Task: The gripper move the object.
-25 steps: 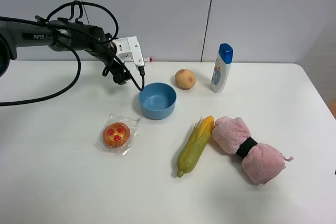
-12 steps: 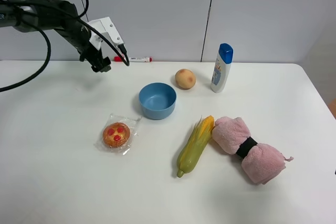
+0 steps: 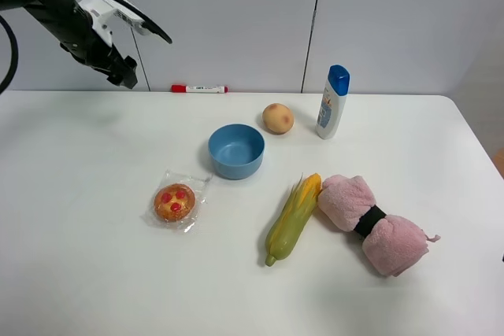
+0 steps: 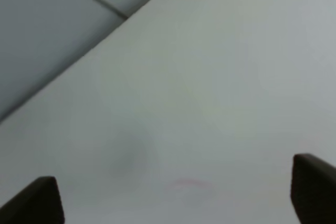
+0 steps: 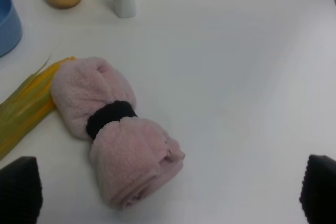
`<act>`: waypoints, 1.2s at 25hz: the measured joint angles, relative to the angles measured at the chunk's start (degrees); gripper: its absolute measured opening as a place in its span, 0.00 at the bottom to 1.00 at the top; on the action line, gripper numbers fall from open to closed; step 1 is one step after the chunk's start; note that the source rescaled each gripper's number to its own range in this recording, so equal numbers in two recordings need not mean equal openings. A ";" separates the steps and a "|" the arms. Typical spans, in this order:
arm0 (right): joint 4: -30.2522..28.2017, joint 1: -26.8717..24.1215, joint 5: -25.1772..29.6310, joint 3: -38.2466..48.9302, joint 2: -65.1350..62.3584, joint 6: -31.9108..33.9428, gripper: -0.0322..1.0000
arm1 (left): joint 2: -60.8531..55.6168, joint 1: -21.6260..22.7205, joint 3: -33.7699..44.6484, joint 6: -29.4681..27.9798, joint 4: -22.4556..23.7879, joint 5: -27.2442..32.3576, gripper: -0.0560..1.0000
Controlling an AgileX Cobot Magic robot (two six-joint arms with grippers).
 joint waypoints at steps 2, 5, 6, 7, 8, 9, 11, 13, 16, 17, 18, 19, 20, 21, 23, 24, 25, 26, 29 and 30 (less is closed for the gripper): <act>0.00 0.00 0.00 0.00 0.00 0.00 1.00 | -1.56 0.96 0.00 -3.46 0.00 3.59 0.87; 0.00 0.00 0.00 0.00 0.00 0.00 1.00 | -4.08 2.38 0.00 -8.17 0.00 10.26 0.87; 0.00 0.00 0.00 0.00 0.00 0.00 1.00 | -4.80 2.87 0.00 -9.11 0.00 12.28 0.87; 0.00 0.00 0.00 0.00 0.00 0.00 1.00 | -5.68 3.34 0.00 -9.99 0.00 14.59 0.87; 0.00 0.00 0.00 0.00 0.00 0.00 1.00 | -6.59 3.79 0.00 -10.36 0.00 16.63 0.87; 0.00 0.00 0.00 0.00 0.00 0.00 1.00 | -7.54 4.16 0.00 -10.61 0.00 18.38 0.87; 0.00 0.00 0.00 0.00 0.00 0.00 1.00 | -9.34 4.97 0.00 -10.81 0.00 20.98 0.87; 0.00 0.00 0.00 0.00 0.00 0.00 1.00 | -11.40 5.71 0.08 -11.27 -0.56 22.93 0.87; 0.00 0.00 0.00 0.00 0.00 0.03 1.00 | -15.52 7.01 2.27 -12.14 -2.75 23.96 0.87; 0.00 0.00 0.00 0.00 0.00 0.03 1.00 | -16.74 7.51 3.61 -12.28 -3.43 24.27 0.87; 0.00 0.00 0.00 0.00 0.00 0.03 1.00 | -18.10 7.94 5.09 -12.34 -3.71 24.51 0.87; 0.00 0.00 0.00 0.00 0.00 0.03 1.00 | -19.48 8.32 6.47 -12.49 -3.80 24.66 0.87; 0.00 0.00 0.00 0.00 0.00 0.03 1.00 | -20.68 8.75 8.26 -12.64 -3.85 24.79 0.87; 0.00 0.00 0.00 0.00 0.00 0.03 1.00 | -22.13 9.19 10.13 -13.00 -3.92 24.91 0.87; 0.00 0.00 0.00 0.00 0.00 0.03 1.00 | -25.14 9.89 13.74 -13.37 -3.97 25.35 0.87; 0.00 0.00 0.00 0.00 0.00 0.03 1.00 | -26.50 10.34 15.74 -13.40 -3.97 25.55 0.87; 0.00 0.00 0.00 0.00 0.00 0.03 1.00 | -28.15 10.67 17.74 -13.42 -3.97 25.67 0.87; 0.00 0.00 0.00 0.00 0.00 0.03 1.00 | -29.90 10.91 19.43 -13.47 -4.03 25.67 0.87; 0.00 0.00 0.00 0.00 0.00 0.03 1.00 | -35.57 11.20 25.23 -13.59 -4.03 25.67 0.87; 0.00 0.00 0.00 0.00 0.00 0.03 1.00 | -37.81 11.20 26.79 -13.59 -4.03 25.70 0.87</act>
